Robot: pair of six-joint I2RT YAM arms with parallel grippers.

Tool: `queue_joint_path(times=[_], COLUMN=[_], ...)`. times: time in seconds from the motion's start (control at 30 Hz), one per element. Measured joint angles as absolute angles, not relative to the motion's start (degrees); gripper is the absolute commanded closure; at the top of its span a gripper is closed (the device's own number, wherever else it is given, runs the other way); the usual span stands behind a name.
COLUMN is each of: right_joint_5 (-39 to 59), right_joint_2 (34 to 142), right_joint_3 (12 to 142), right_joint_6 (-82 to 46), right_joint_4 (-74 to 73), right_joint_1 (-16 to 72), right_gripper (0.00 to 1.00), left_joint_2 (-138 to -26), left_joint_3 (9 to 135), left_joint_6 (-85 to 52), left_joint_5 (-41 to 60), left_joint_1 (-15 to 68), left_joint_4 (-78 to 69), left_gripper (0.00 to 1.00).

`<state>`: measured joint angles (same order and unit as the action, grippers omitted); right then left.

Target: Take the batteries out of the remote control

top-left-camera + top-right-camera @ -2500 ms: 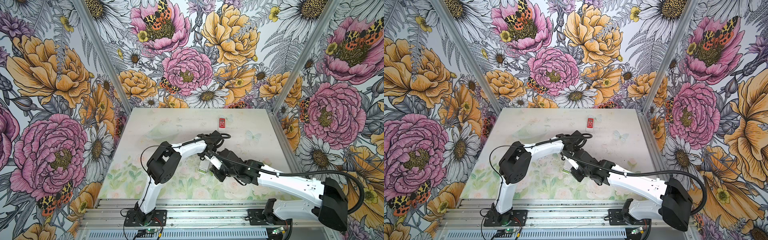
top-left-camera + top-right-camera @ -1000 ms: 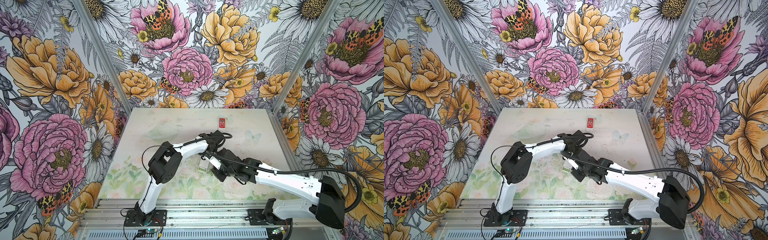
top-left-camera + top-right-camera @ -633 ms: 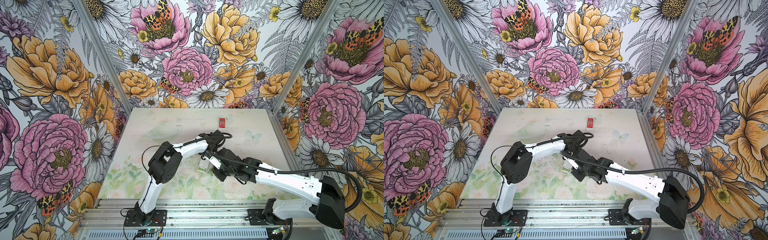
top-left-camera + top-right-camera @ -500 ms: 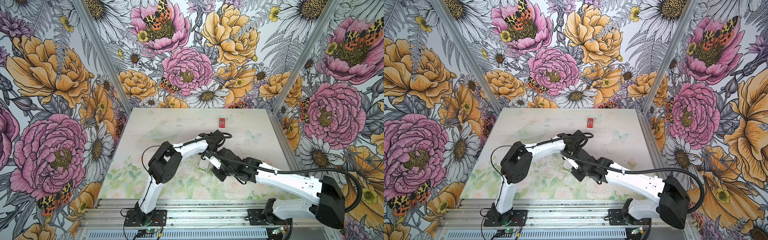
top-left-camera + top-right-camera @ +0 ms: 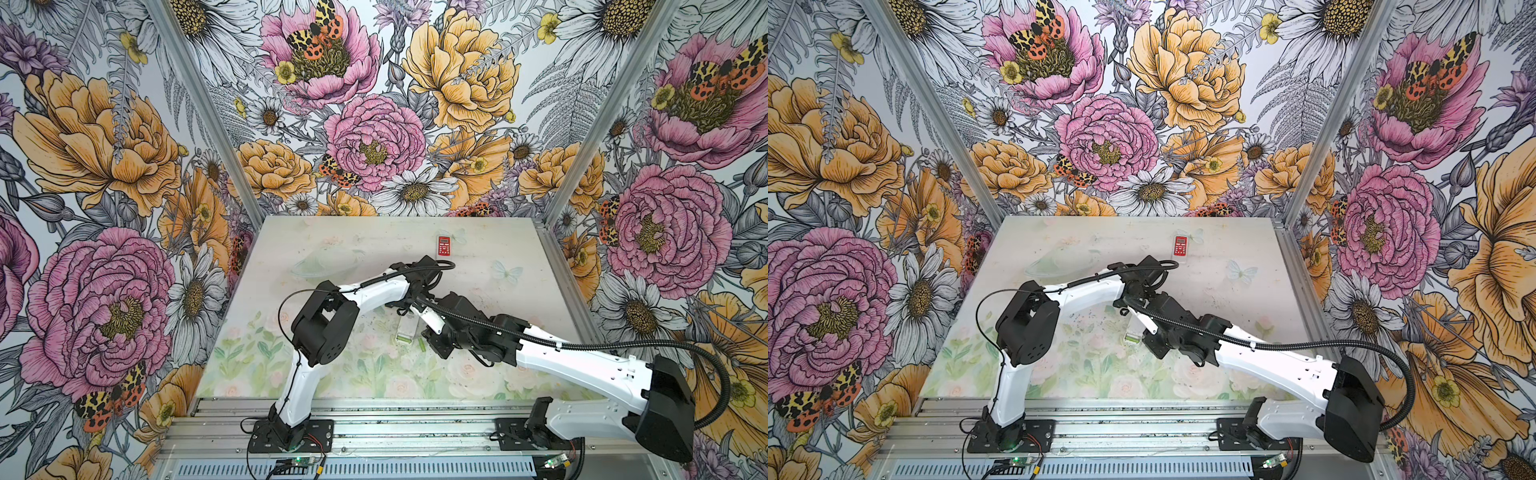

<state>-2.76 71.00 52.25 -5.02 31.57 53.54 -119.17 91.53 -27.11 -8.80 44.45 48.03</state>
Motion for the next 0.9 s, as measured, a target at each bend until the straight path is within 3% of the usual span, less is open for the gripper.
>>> queue_joint_path(times=[0.2, 0.43, 0.9], right_joint_5=[-2.7, -2.4, -0.2], right_joint_2=[71.0, 74.0, 77.6], right_joint_3=[53.8, 56.3, 59.5], right_joint_6=[-4.9, -4.4, -2.9], right_joint_4=[31.8, 32.8, 36.2], right_joint_1=[53.5, 52.6, 52.0], right_gripper=[1.00, 1.00, 1.00], left_joint_2=[-110.2, -104.3, -109.4], left_joint_3=[85.4, 76.1, 72.4], left_joint_6=[-29.8, -30.9, -27.9], left_joint_5=[-5.3, 0.9, 11.4], left_joint_1=[40.7, 36.9, 35.6], left_joint_4=[45.8, 39.4, 34.9], left_gripper=[0.05, 0.29, 0.34])
